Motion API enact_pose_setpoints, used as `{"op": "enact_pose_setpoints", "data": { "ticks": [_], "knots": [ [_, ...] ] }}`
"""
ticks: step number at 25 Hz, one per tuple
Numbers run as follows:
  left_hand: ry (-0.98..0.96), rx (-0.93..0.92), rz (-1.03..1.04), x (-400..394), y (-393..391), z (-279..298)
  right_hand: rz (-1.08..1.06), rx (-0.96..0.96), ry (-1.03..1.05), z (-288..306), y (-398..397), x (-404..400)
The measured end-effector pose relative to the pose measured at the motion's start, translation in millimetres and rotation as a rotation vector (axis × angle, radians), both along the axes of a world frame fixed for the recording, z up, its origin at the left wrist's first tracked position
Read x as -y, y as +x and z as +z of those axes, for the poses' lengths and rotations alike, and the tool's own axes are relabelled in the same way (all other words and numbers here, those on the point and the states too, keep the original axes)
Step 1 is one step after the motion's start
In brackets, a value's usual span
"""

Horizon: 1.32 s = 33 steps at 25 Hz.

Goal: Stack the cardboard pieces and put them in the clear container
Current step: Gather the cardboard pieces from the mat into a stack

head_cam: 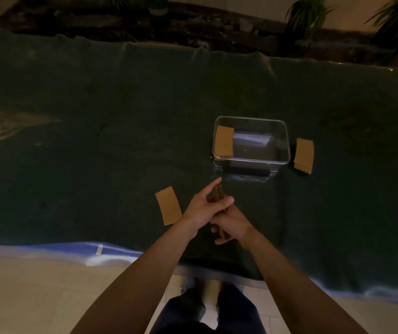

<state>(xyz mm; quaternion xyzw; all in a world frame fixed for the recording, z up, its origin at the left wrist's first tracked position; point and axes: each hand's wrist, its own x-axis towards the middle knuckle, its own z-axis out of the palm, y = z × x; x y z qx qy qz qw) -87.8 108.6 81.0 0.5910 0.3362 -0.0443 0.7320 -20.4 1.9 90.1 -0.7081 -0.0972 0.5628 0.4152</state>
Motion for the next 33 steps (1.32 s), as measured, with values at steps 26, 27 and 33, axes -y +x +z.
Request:
{"op": "enact_pose_setpoints", "data": {
  "ticks": [26, 27, 33],
  "knots": [
    [0.947, -0.764, -0.258, -97.7, -49.6, -78.4, -0.442, -0.204, -0.031, -26.6, 21.3, -2.2],
    [0.995, -0.760, -0.273, -98.6, -48.8, -80.8, -0.445, -0.206, -0.030, -26.6, 23.0, 0.3],
    [0.898, -0.662, -0.129, -110.9, -40.5, -74.0, -0.457, -0.226, 0.007, -21.5, 29.2, 6.0]
  ]
}}
